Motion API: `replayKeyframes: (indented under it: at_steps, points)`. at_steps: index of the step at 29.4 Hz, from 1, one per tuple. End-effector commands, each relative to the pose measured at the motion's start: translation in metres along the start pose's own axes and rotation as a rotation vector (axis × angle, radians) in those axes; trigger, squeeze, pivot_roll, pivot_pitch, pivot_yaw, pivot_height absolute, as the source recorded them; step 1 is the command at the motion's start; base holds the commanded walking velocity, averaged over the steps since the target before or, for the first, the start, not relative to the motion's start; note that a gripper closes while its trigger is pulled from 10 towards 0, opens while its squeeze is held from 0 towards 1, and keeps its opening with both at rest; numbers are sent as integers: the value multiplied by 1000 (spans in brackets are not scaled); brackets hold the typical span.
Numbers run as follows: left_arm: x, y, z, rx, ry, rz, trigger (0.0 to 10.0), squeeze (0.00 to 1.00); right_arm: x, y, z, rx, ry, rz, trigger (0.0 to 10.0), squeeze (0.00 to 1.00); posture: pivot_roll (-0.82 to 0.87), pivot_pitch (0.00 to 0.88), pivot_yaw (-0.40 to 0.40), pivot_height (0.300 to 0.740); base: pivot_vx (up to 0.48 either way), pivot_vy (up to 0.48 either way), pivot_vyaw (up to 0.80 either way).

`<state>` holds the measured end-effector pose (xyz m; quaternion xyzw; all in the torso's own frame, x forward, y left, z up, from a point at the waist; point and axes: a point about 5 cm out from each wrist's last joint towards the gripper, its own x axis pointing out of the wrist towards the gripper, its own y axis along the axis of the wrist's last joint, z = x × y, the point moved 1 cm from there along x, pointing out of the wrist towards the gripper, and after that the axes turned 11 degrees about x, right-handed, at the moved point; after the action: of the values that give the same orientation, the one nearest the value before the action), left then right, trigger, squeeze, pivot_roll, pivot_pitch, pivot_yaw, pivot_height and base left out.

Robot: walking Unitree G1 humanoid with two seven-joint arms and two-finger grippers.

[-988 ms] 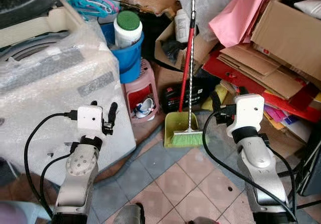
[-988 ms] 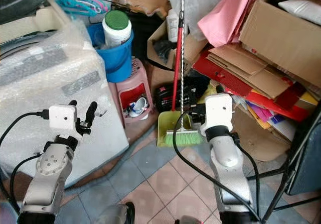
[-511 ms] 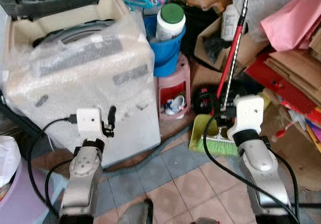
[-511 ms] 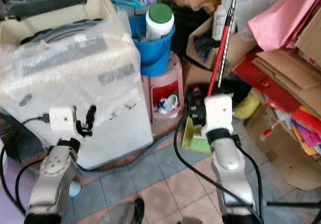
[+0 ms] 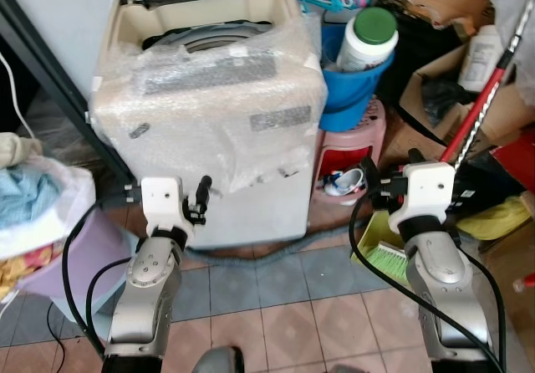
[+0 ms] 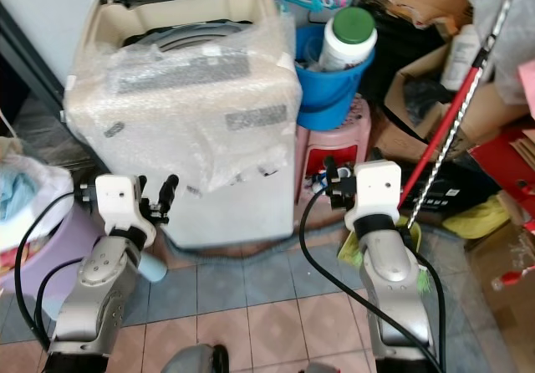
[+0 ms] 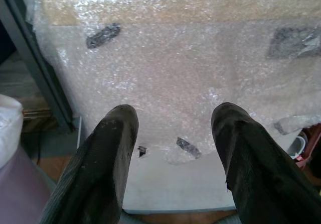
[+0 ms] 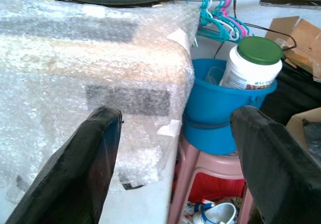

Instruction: Clothes washing

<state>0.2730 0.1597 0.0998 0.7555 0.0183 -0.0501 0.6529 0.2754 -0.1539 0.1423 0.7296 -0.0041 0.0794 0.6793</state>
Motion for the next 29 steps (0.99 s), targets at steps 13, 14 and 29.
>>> replayKeyframes:
  at_steps: [13, 14, 29]
  points:
    - [1, 4, 2, -20, 44, 17, 10000, 0, -5, -3, -3, 84, 30, -44, 10000, 0, -38, 74, 50, 740, 0, 443, 106]
    - [2, 5, 1, -14, 47, 21, 10000, 0, -4, -2, -4, 76, 33, -41, 10000, 0, -37, 85, 55, 740, 0, 480, 794]
    - [2, 7, 6, -15, 75, 33, 10000, 0, 5, 8, -8, 40, 101, 0, 10000, 0, -49, 91, 55, 740, 0, 121, 788]
